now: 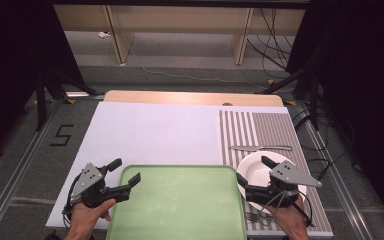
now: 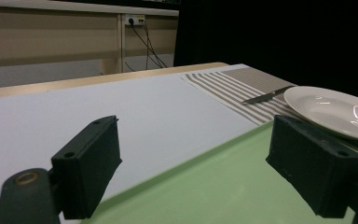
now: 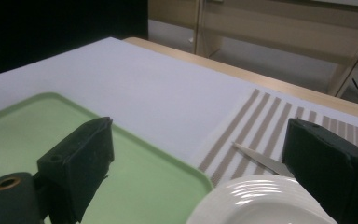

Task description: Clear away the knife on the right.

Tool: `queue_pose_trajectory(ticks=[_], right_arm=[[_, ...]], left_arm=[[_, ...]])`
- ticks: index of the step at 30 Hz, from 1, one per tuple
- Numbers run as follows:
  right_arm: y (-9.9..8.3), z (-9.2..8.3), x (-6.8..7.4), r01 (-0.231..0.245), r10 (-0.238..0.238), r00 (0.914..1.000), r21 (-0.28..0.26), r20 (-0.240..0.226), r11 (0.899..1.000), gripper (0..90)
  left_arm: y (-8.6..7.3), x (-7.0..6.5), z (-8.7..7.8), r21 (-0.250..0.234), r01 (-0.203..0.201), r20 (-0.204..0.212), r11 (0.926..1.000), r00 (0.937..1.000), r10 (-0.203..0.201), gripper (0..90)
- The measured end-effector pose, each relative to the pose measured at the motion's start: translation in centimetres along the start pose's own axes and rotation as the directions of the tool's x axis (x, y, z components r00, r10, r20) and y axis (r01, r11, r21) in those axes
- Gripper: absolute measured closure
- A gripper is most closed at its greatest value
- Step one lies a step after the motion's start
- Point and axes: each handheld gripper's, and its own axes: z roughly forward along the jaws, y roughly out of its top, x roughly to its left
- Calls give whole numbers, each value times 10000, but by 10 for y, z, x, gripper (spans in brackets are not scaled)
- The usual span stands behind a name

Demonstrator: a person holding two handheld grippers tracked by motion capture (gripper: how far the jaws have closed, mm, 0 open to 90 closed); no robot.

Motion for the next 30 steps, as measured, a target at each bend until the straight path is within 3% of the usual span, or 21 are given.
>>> queue_pose_trajectory(ticks=[1, 6, 9, 10, 12, 16, 19, 20, 23, 26, 27, 30], right_arm=[[2, -2, -4, 148, -150, 9999, 305, 61, 9994, 100], [8, 1, -24, -161, 162, 9999, 984, -1, 9950, 96], [13, 2, -36, -93, 69, 9998, 1253, 194, 9921, 96], [16, 1, -46, -237, 205, 9996, 1656, 208, 9859, 96], [17, 2, -49, -131, 88, 9996, 1683, 264, 9856, 96], [22, 4, -64, -254, 187, 9994, 2563, 284, 9663, 98], [26, 8, -73, 14, -90, 9997, 2972, 242, 9548, 100], [26, 10, -78, 452, -490, 9988, 2903, 58, 9559, 100], [29, 13, -85, 231, -294, 9995, 3367, 134, 9413, 100], [28, 17, -92, 514, -651, 9976, 3791, 233, 9239, 102], [29, 19, -93, 219, -402, 9985, 4031, 368, 9149, 102], [30, 23, -99, 81, -267, 9990, 4332, 368, 9012, 102]], left_arm=[[0, -1, 0, -27, 17, 15, 10000, 10000, -17, 159], [0, -1, 1, -33, -94, -24, 10000, 10000, 94, 160], [0, 0, 1, -16, -61, -90, 10000, 9999, 61, 160], [0, 0, 1, -23, -42, -90, 10000, 10000, 42, 160], [0, 0, 0, -21, -53, -104, 10000, 9999, 53, 160], [0, 0, 0, -27, -60, -106, 10000, 9999, 59, 160], [0, 1, 0, -18, -64, -111, 10000, 9999, 63, 160], [0, 1, 0, -20, -67, -112, 10000, 9999, 66, 160], [0, 1, 0, -17, -57, -90, 10000, 9999, 57, 160], [0, 0, 1, -18, -44, -79, 10000, 10000, 44, 160], [0, 0, 1, -19, -50, -87, 10000, 9999, 50, 160], [0, 0, 1, -22, -47, -84, 10000, 10000, 47, 160]])
